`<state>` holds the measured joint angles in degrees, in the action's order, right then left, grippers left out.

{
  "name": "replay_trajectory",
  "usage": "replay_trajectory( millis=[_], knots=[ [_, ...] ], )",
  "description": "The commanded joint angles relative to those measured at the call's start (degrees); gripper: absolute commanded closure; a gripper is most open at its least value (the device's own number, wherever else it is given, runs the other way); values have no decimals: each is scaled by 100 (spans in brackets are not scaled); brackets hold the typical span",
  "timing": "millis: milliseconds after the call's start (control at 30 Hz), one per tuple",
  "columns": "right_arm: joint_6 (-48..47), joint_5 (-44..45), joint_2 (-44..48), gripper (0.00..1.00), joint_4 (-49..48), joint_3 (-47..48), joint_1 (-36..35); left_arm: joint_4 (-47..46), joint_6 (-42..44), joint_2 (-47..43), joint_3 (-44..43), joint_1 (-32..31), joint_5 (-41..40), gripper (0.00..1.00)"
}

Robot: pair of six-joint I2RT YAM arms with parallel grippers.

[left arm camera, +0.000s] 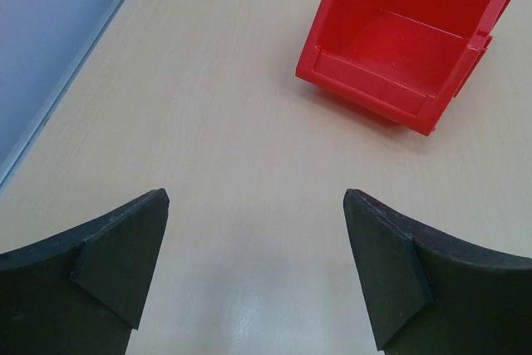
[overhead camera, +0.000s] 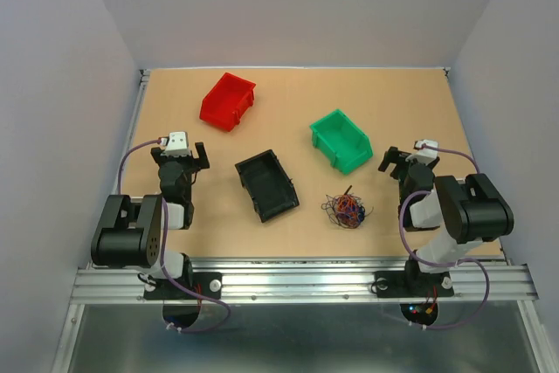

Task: Untangle the cables

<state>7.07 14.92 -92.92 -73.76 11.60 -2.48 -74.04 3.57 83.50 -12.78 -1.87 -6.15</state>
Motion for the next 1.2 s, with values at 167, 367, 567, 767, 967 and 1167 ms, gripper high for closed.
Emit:
replay_trajectory(
  millis=[167,367,567,767,967,1167],
  knots=[
    [-293,-507,1098,0,403,44,-7,-1202,143,-253,-199,-33,122,1],
    [1366,-1217,3120,0,3479,1002,-24,3249,968,-2056,-2208,-33,939,1],
    [2410,-2185,4676,0,5028,943,-16,3782,1891,-3216,-2230,-33,3687,1],
    [2783,-3731,6028,1,5897,388,-24,4783,1790,-3264,-2903,-33,5143,1],
    [2808,-3732,6805,13,7304,290,-33,5699,1120,-1806,-4364,-374,5653,1],
    [2826,-3383,6569,13,7648,396,-331,5847,1426,-1022,-4681,-2605,3747,1]
  ],
)
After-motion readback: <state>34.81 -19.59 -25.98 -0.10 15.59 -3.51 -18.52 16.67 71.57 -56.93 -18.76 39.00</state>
